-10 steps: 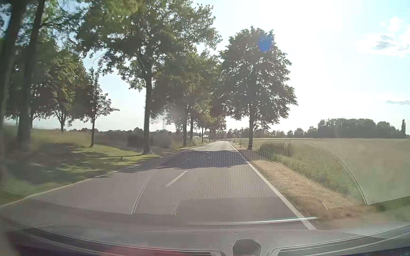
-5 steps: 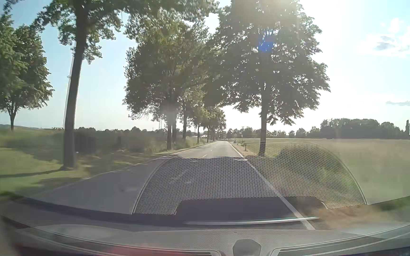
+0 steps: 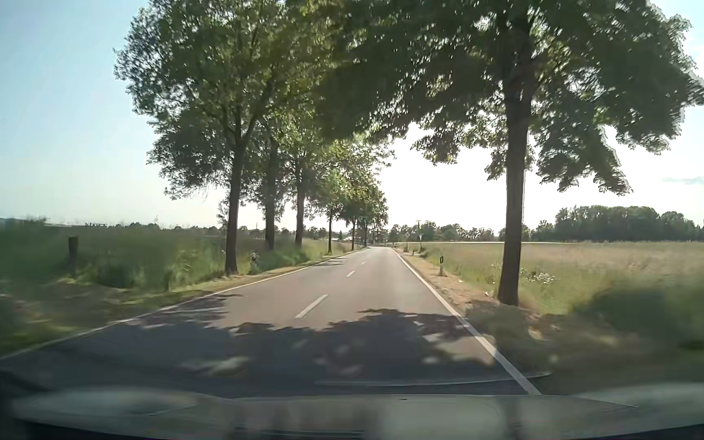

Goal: Follow the waypoints while adhering to traffic rules and regulations

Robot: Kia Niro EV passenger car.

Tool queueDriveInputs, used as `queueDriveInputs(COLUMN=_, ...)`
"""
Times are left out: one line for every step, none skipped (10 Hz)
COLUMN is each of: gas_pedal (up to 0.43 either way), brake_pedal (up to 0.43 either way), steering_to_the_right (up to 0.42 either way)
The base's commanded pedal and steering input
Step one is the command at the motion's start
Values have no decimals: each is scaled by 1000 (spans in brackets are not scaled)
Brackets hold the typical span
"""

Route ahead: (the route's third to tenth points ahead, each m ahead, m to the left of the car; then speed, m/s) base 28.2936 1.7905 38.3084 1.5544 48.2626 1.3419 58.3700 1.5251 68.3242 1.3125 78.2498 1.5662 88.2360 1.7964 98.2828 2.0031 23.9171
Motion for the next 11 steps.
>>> queueDriveInputs(gas_pedal=209, brake_pedal=6, steering_to_the_right=3)
queueDriveInputs(gas_pedal=209, brake_pedal=6, steering_to_the_right=3)
queueDriveInputs(gas_pedal=197, brake_pedal=6, steering_to_the_right=4)
queueDriveInputs(gas_pedal=189, brake_pedal=6, steering_to_the_right=4)
queueDriveInputs(gas_pedal=177, brake_pedal=6, steering_to_the_right=4)
queueDriveInputs(gas_pedal=157, brake_pedal=6, steering_to_the_right=4)
queueDriveInputs(gas_pedal=87, brake_pedal=6, steering_to_the_right=4)
queueDriveInputs(gas_pedal=79, brake_pedal=6, steering_to_the_right=4)
queueDriveInputs(gas_pedal=67, brake_pedal=6, steering_to_the_right=4)
queueDriveInputs(gas_pedal=47, brake_pedal=6, steering_to_the_right=4)
queueDriveInputs(gas_pedal=39, brake_pedal=6, steering_to_the_right=4)
